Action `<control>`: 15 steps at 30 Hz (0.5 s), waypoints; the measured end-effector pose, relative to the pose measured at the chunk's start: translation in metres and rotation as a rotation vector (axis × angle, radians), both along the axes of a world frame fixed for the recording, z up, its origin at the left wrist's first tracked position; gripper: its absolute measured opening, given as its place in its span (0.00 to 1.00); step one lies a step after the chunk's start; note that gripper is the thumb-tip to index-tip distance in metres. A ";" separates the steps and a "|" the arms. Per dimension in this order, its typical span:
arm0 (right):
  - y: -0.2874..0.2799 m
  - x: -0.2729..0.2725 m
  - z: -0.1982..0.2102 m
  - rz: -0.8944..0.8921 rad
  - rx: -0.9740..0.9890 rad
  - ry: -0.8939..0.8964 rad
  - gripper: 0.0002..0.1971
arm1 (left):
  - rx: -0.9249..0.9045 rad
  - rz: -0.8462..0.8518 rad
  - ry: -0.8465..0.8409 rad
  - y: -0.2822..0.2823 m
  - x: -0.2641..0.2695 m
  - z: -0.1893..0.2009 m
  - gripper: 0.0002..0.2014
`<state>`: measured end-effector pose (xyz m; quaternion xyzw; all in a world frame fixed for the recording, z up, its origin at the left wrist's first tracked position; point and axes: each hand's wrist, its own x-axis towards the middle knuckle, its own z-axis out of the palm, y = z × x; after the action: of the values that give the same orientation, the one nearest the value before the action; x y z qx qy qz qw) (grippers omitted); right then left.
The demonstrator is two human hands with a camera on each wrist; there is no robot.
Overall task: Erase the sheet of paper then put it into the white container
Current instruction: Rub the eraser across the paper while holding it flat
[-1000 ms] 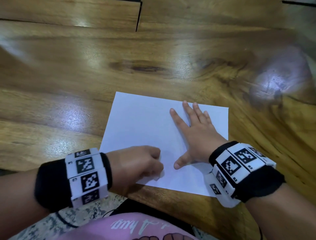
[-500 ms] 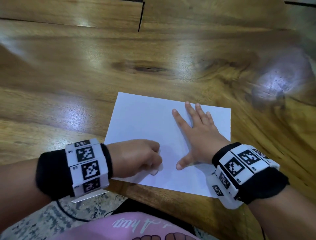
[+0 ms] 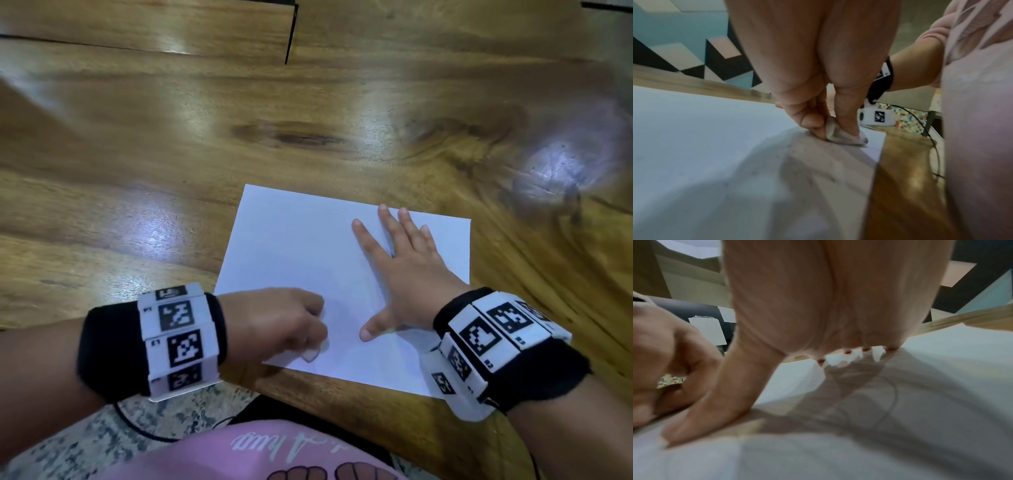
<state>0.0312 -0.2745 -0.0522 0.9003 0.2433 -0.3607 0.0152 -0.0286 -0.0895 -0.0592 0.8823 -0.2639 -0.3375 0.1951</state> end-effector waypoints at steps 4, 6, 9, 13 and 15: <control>0.001 0.000 -0.001 0.002 -0.001 -0.005 0.74 | -0.246 0.399 0.158 -0.001 0.027 0.014 0.07; 0.001 0.000 -0.001 0.003 0.001 -0.008 0.74 | -0.299 0.432 0.168 -0.005 0.034 0.016 0.05; 0.001 0.000 0.000 -0.003 0.006 -0.001 0.74 | -0.238 0.484 0.206 0.000 0.021 0.015 0.09; 0.000 0.000 0.000 -0.008 0.011 0.001 0.74 | 0.010 0.079 0.072 0.020 -0.006 0.016 0.10; 0.001 -0.001 0.000 -0.009 0.011 -0.001 0.74 | -0.120 0.204 0.077 0.018 0.001 0.015 0.08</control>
<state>0.0307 -0.2737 -0.0519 0.9016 0.2413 -0.3588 0.0086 -0.0274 -0.0717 -0.0441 0.8776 -0.1849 -0.3332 0.2910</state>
